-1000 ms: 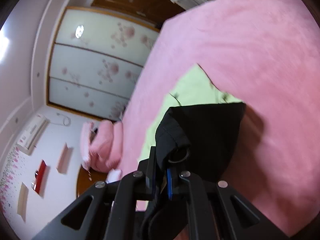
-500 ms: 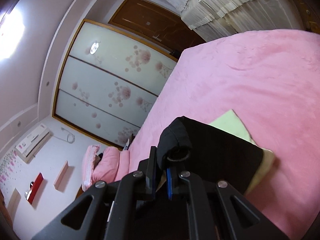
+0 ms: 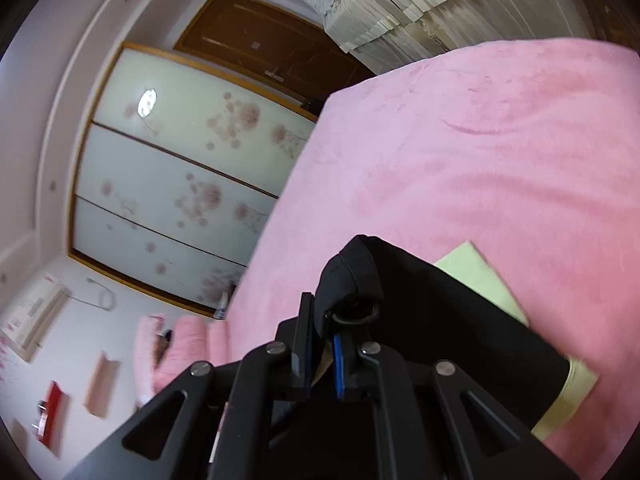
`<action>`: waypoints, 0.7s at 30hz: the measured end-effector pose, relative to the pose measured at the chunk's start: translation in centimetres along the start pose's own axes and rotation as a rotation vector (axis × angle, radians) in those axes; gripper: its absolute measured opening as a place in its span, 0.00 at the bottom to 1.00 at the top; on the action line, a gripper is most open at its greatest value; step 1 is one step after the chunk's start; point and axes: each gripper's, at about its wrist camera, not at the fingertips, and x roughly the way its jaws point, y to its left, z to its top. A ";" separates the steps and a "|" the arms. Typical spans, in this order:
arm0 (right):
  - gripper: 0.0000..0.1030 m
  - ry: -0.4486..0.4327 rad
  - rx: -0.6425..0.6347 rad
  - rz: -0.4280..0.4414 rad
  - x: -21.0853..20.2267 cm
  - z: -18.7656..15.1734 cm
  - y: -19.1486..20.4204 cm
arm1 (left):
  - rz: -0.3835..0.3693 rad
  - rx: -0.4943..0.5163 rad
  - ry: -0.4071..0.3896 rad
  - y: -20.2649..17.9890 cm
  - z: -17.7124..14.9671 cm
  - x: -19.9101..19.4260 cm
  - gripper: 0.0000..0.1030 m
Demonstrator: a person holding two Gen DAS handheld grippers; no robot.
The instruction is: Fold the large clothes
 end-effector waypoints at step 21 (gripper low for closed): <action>0.47 0.052 -0.157 -0.175 7.9 2.3 0.6 | 0.239 0.074 0.091 -3.8 3.1 7.8 0.72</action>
